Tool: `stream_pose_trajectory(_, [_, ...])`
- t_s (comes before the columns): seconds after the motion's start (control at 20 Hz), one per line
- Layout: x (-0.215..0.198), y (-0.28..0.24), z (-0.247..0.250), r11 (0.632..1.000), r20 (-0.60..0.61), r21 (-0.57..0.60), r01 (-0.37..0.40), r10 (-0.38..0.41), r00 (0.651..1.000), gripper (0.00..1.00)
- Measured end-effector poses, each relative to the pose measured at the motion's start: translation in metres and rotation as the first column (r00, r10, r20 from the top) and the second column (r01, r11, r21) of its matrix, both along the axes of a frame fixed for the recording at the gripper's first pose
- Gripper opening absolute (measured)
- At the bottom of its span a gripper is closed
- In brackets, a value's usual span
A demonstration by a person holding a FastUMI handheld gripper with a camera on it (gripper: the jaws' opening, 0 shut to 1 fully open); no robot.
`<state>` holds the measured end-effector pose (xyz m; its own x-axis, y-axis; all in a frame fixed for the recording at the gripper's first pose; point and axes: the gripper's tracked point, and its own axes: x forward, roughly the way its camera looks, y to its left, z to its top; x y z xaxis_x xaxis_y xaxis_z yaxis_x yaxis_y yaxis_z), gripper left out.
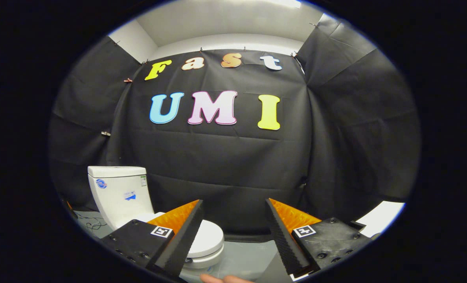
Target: Open the toilet lid.
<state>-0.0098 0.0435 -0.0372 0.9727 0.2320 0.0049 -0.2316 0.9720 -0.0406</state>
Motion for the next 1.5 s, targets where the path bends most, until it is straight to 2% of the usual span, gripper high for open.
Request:
stream_pose_trajectory(0.1, [-0.001,0.008,-0.002,0.998,-0.03,0.046,-0.039,0.04,0.999,0.96])
stream_pose_trajectory(0.3, [0.005,-0.009,0.009,0.999,0.03,-0.019,0.031,-0.031,0.999,0.96])
stream_pose_trajectory(0.6, [0.002,0.001,0.0,1.0,0.0,-0.019,0.024,-0.024,1.0,0.96])
stream_pose_trajectory(0.65, [0.004,0.001,-0.001,0.999,-0.012,-0.014,0.031,-0.031,0.999,0.96])
stream_pose_trajectory(0.8, [0.004,0.019,-0.005,1.0,-0.059,-0.009,-0.02,0.02,0.998,0.96])
stream_pose_trajectory(0.95, [0.021,0.018,-0.03,0.999,-0.168,-0.039,-0.008,0.001,0.986,0.95])
stream_pose_trajectory(1.05, [0.028,0.026,-0.05,1.0,-0.278,0.003,-0.027,0.027,0.96,0.96])
stream_pose_trajectory(1.25, [0.053,0.014,-0.09,0.997,-0.4,0.047,0.062,-0.038,0.916,0.96])
stream_pose_trajectory(1.4, [0.051,0.036,-0.131,0.991,-0.558,0.134,0.011,0.066,0.827,0.96])
stream_pose_trajectory(1.5, [0.051,0.039,-0.164,0.991,-0.638,0.131,0.014,0.074,0.766,0.96])
